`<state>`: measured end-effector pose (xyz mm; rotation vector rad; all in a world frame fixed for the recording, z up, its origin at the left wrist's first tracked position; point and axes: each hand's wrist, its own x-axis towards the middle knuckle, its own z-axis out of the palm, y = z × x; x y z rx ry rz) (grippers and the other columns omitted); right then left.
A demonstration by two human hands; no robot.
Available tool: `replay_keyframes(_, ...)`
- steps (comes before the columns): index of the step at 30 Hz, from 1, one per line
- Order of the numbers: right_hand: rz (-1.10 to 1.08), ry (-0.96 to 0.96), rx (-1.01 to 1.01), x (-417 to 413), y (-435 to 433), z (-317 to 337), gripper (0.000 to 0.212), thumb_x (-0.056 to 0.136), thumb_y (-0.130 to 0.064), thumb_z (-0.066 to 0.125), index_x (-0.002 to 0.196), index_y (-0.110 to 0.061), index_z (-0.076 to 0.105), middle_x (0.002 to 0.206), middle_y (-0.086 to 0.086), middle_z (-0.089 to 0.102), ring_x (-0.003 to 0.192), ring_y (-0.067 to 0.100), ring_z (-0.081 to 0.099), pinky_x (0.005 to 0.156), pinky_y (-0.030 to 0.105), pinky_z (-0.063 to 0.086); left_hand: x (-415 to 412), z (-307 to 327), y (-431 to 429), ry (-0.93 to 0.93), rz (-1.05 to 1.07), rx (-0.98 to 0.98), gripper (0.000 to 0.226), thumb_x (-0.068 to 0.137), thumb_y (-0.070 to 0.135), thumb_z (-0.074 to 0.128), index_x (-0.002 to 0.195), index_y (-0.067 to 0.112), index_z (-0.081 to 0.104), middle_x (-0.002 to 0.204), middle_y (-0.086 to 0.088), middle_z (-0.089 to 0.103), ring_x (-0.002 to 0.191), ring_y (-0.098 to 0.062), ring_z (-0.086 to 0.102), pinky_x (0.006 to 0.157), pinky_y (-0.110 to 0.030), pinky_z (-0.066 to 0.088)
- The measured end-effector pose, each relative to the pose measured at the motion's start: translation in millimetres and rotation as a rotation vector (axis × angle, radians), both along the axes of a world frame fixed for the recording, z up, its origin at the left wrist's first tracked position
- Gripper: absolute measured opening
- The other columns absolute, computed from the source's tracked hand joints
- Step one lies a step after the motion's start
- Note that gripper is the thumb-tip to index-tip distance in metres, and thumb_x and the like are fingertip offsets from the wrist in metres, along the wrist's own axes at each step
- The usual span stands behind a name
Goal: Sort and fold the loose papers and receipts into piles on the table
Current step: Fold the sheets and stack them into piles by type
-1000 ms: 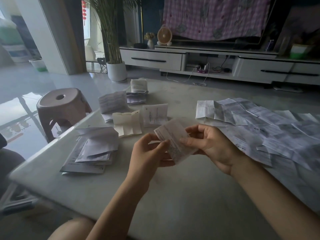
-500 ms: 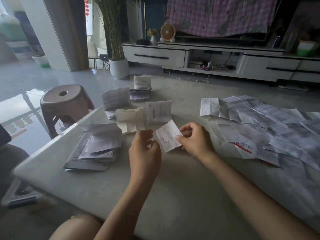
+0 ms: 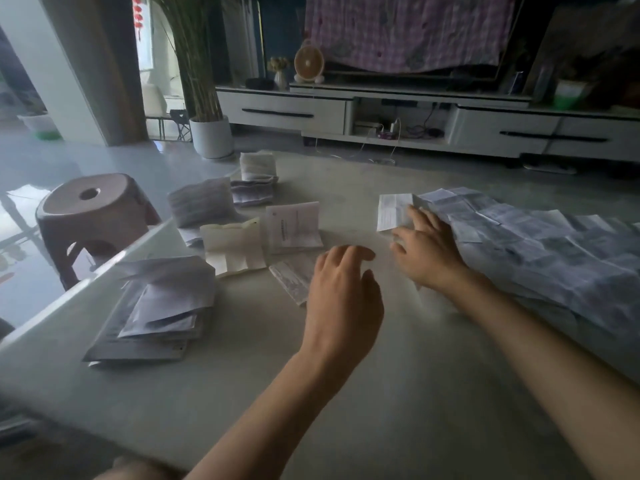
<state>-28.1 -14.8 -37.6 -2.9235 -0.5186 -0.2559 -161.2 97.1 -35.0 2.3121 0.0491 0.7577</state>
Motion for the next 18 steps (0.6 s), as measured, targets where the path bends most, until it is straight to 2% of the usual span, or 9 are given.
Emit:
replay_keyframes(2, 0.001, 0.135, -0.053, 14, -3, 0, 0.045, 0.099, -0.034, 0.031, 0.141, -0.021, 0.039, 0.158, 0.006, -0.002, 0.145, 0.024, -0.007, 0.116, 0.040, -0.001, -2, -7, -5, 0.011, -0.045, 0.012, 0.029, 0.092, 0.011, 0.049, 0.120, 0.015, 0.057, 0.125, 0.002, 0.054, 0.118, -0.010, 0.042, 0.090, -0.008, 0.024)
replay_keyframes(5, -0.017, 0.258, -0.123, 30, 1, -4, 0.053, 0.099, -0.041, 0.025, 0.144, -0.015, 0.031, 0.158, 0.006, -0.001, 0.145, 0.024, -0.006, 0.116, 0.043, 0.002, -4, -13, -6, 0.025, -0.055, 0.003, 0.029, 0.093, 0.011, 0.048, 0.120, 0.016, 0.057, 0.125, 0.002, 0.054, 0.119, -0.011, 0.043, 0.090, -0.010, 0.026)
replay_keyframes(8, -0.015, 0.200, -0.066, 35, 2, -11, 0.058, 0.098, -0.043, 0.026, 0.147, -0.010, 0.023, 0.158, 0.005, 0.010, 0.145, 0.023, 0.006, 0.117, 0.042, 0.009, -2, -12, -3, 0.016, -0.053, -0.025, 0.029, 0.094, 0.013, 0.047, 0.121, 0.018, 0.056, 0.126, 0.005, 0.052, 0.119, -0.009, 0.042, 0.089, -0.008, 0.025)
replay_keyframes(11, 0.022, 0.002, 0.043, 31, -4, -2, 0.057, 0.099, -0.036, 0.030, 0.148, -0.011, 0.017, 0.158, 0.004, 0.011, 0.145, 0.020, 0.006, 0.117, 0.039, 0.007, 0, -11, 1, -0.001, -0.046, -0.065, 0.027, 0.093, 0.015, 0.048, 0.119, 0.020, 0.057, 0.123, 0.008, 0.053, 0.116, -0.008, 0.044, 0.089, -0.011, 0.031)
replay_keyframes(13, 0.112, -0.188, 0.190, 23, -10, 14, 0.052, 0.098, -0.026, 0.039, 0.145, -0.007, 0.026, 0.155, 0.008, 0.022, 0.143, 0.021, 0.017, 0.117, 0.036, 0.013, 3, -10, 2, 0.005, -0.041, -0.118, 0.024, 0.092, 0.015, 0.051, 0.114, 0.018, 0.059, 0.117, 0.007, 0.056, 0.110, -0.012, 0.050, 0.091, -0.021, 0.041)
replay_keyframes(15, 0.213, -0.318, 0.463, 8, -16, 36, 0.047, 0.095, -0.012, 0.048, 0.139, -0.002, 0.037, 0.148, 0.012, 0.035, 0.137, 0.016, 0.030, 0.114, 0.023, 0.020, 5, -12, 4, 0.016, -0.051, -0.239, 0.019, 0.091, 0.016, 0.054, 0.108, 0.020, 0.061, 0.109, 0.008, 0.057, 0.107, -0.012, 0.055, 0.093, -0.028, 0.046)
replay_keyframes(17, 0.277, -0.361, 0.752, -8, -26, 60, 0.045, 0.090, -0.007, 0.051, 0.134, 0.001, 0.045, 0.140, 0.010, 0.045, 0.128, 0.009, 0.037, 0.108, 0.011, 0.025, 8, -10, 3, 0.029, -0.087, -0.419, 0.011, 0.090, 0.023, 0.057, 0.099, 0.028, 0.061, 0.107, 0.006, 0.061, 0.102, -0.011, 0.059, 0.090, -0.026, 0.048)
replay_keyframes(18, 0.302, -0.364, 0.877, -15, -31, 69, 0.045, 0.089, -0.008, 0.051, 0.132, 0.000, 0.047, 0.137, 0.007, 0.047, 0.127, 0.009, 0.040, 0.108, 0.014, 0.029, 9, -10, 3, 0.040, -0.106, -0.513, 0.008, 0.089, 0.025, 0.058, 0.095, 0.031, 0.060, 0.106, 0.003, 0.063, 0.098, -0.010, 0.061, 0.086, -0.021, 0.049)
